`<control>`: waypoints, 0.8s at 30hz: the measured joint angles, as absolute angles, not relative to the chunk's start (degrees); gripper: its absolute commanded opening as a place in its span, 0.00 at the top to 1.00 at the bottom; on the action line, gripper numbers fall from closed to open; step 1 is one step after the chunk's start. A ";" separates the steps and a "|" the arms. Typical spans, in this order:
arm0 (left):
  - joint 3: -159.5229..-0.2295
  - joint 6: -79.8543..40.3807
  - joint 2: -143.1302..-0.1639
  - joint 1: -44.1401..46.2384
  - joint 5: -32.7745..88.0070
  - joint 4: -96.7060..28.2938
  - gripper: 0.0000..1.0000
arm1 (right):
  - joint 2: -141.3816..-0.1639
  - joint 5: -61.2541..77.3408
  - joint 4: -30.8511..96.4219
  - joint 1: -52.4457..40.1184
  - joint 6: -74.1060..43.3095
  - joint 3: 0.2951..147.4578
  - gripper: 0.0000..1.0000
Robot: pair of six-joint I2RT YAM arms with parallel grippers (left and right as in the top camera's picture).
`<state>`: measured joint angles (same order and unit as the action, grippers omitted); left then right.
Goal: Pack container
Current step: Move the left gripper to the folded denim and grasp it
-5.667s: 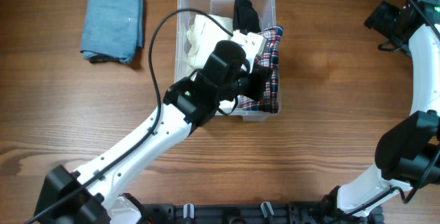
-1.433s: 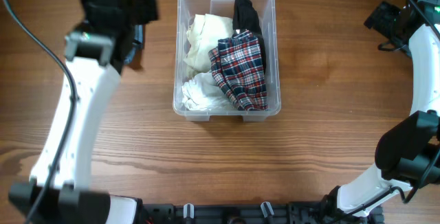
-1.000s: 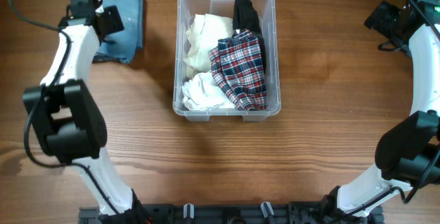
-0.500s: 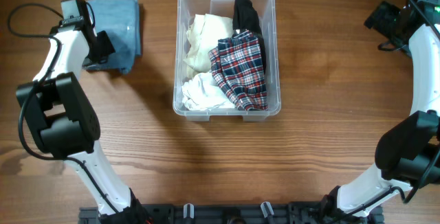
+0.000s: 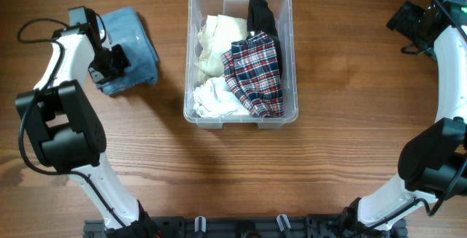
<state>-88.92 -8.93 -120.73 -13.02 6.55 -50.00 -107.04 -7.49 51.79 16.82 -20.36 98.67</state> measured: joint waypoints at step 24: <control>-85.71 -10.20 -118.72 -26.96 24.86 -37.06 0.00 | -107.04 -7.51 51.79 16.82 -20.36 98.67 0.00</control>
